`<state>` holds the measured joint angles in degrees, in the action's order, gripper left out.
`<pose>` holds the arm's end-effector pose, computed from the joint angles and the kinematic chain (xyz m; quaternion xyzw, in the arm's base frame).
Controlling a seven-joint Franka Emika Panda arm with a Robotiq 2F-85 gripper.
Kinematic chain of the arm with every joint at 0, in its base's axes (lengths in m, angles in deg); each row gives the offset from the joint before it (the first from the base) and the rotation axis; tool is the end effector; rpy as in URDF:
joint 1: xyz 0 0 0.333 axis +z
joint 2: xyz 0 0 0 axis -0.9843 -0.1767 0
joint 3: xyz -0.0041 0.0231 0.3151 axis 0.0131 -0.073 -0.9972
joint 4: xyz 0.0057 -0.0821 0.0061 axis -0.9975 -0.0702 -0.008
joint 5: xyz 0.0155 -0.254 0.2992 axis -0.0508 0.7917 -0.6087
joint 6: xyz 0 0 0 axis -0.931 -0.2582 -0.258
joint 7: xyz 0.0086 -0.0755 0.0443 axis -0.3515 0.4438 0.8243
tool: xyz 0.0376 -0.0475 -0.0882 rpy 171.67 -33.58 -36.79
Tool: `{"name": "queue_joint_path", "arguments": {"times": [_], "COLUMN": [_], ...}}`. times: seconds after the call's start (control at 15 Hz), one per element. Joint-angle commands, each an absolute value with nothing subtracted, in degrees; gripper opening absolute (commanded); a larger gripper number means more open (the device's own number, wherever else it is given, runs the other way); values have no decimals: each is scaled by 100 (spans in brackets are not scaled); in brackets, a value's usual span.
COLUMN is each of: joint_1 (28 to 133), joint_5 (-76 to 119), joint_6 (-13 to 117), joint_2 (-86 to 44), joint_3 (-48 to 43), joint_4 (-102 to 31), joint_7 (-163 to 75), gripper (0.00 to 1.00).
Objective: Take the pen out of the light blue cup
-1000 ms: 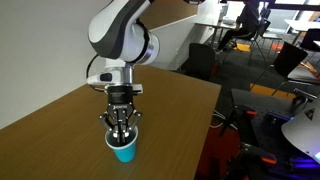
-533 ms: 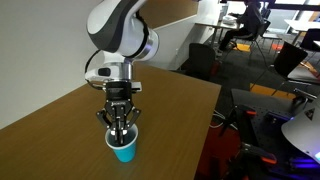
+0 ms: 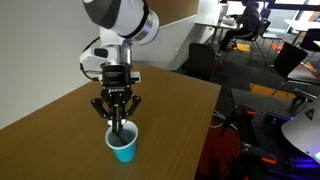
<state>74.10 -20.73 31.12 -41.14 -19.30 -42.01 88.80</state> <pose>0.6291 0.1104 0.2117 -0.5216 -0.7599 -0.2101 0.3260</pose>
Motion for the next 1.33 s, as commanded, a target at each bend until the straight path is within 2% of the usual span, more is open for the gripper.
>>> {"name": "queue_joint_path", "arguments": {"times": [0.0, 0.67, 1.27], "joint_1": [7376, 7447, 7452], "joint_5": [-2293, -2786, -3082], "joint_6": [3016, 3139, 3453], "joint_2": [-3616, -2455, -1226], "joint_3": [-1930, -1738, -1084], "joint_4": [-4517, -5259, -6174], "joint_7": [9072, 9437, 9308], "gripper": [3, 3, 3]}}
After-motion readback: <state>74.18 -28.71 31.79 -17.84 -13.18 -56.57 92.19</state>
